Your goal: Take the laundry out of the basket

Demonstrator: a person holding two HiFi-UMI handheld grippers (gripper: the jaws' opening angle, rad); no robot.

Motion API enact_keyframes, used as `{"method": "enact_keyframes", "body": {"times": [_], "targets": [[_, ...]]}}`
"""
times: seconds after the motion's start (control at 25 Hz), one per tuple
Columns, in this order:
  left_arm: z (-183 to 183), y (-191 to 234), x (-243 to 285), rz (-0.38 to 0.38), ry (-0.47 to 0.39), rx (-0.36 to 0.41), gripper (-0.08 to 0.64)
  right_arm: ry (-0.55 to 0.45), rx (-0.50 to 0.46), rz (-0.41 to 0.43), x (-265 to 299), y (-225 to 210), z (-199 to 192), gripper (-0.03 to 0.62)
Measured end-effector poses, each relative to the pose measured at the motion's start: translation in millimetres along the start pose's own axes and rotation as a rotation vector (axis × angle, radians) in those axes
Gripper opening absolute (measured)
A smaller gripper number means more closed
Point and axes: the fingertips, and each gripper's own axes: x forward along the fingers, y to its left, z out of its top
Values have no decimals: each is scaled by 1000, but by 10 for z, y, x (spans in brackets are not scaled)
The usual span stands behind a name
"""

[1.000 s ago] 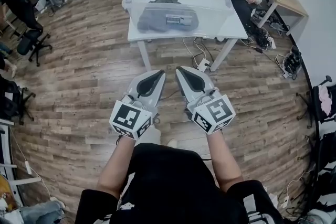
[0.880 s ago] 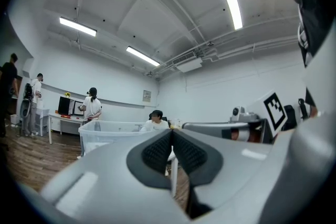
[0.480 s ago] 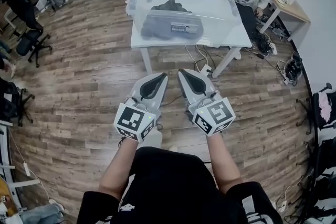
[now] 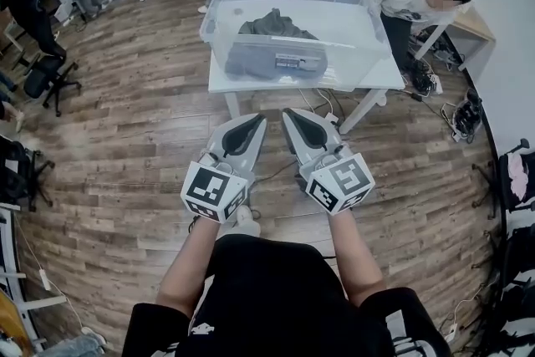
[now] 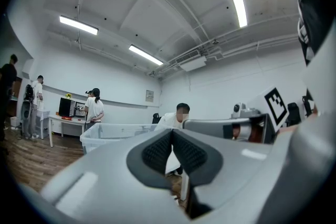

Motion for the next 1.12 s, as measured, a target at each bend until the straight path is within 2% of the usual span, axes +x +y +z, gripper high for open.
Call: {"method": "enact_keyframes", "body": {"times": [0.32,1.12], "targets": [[24,314,211,-28,-2,-18,9,-3,-8,-21,376,-159,63,-3],[-85,1236,322,-71,9,-42,9,12,-38,-61,1269,-153,-37,-3]]}}
